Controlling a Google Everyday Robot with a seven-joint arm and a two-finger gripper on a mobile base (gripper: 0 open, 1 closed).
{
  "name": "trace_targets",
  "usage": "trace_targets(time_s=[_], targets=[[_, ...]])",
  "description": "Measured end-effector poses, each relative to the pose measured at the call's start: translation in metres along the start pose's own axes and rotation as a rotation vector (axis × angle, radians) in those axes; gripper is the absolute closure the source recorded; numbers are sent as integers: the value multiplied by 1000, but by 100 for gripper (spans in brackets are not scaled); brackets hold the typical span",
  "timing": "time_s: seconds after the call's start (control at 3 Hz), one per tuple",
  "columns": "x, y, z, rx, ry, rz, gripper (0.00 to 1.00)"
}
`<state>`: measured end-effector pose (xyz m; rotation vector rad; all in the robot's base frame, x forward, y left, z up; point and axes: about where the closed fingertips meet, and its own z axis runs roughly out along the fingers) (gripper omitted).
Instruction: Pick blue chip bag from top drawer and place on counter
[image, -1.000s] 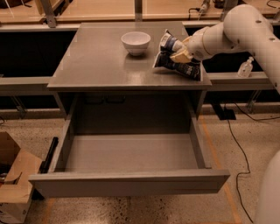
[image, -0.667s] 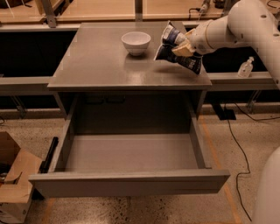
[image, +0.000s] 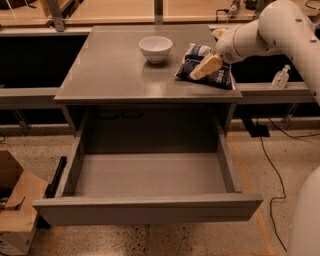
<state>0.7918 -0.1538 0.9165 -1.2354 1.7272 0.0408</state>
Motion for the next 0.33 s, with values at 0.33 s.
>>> trace_targets(time_s=[0.33], targets=[[0,0,0,0,0,0,0]])
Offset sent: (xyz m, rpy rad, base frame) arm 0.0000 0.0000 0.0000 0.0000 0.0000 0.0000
